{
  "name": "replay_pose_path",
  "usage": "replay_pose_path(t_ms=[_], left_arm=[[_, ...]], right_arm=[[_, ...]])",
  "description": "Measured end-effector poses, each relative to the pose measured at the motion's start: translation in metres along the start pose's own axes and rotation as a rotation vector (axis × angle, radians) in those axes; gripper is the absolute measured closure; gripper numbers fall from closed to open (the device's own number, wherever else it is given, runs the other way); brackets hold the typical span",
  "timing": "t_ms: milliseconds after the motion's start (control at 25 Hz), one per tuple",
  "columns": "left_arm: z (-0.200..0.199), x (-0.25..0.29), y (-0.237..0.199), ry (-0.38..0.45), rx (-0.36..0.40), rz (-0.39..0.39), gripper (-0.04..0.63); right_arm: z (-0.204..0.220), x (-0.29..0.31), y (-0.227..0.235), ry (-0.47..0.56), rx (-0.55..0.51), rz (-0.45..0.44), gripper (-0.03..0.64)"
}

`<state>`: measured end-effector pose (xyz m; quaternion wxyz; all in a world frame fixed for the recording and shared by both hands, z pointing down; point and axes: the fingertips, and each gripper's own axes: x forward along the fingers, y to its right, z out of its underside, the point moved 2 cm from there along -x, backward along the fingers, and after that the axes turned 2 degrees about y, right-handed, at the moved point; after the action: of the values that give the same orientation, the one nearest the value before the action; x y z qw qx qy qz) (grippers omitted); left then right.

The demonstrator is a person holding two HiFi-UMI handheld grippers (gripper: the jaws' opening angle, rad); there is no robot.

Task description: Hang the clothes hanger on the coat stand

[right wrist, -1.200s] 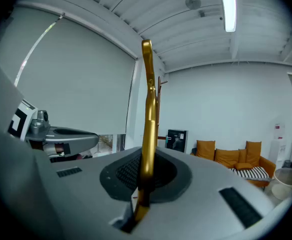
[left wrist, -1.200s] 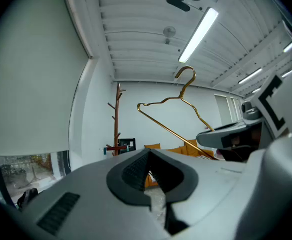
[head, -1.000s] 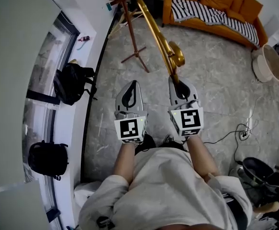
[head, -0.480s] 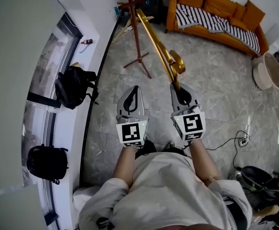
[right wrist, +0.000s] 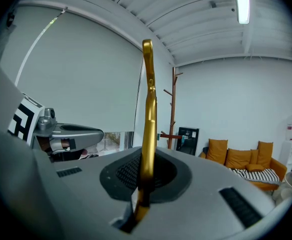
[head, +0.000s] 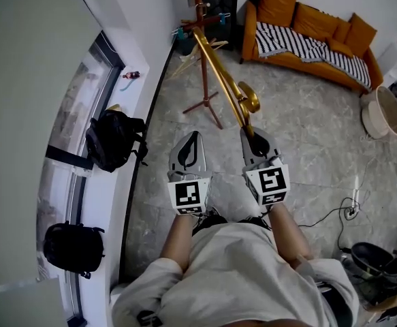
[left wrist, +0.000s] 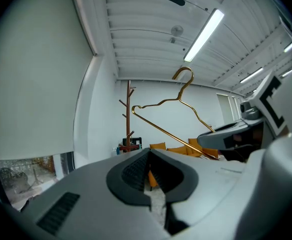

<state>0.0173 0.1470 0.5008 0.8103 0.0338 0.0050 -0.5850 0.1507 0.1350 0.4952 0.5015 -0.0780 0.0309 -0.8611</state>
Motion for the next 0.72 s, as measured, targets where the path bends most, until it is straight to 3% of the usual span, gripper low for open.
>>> replay_pose_path(t_ms=[480,720], left_arm=[[0.023,0.012,-0.028,-0.029,-0.058,0.012,0.586],[0.034,0.041,-0.046,-0.057,-0.032,0.000,0.586]], right_arm=[[0.005,0.034,-0.009,-0.034,0.020,-0.013,0.614],[0.015,0.073,0.002,-0.049,0.049,-0.040,0.612]])
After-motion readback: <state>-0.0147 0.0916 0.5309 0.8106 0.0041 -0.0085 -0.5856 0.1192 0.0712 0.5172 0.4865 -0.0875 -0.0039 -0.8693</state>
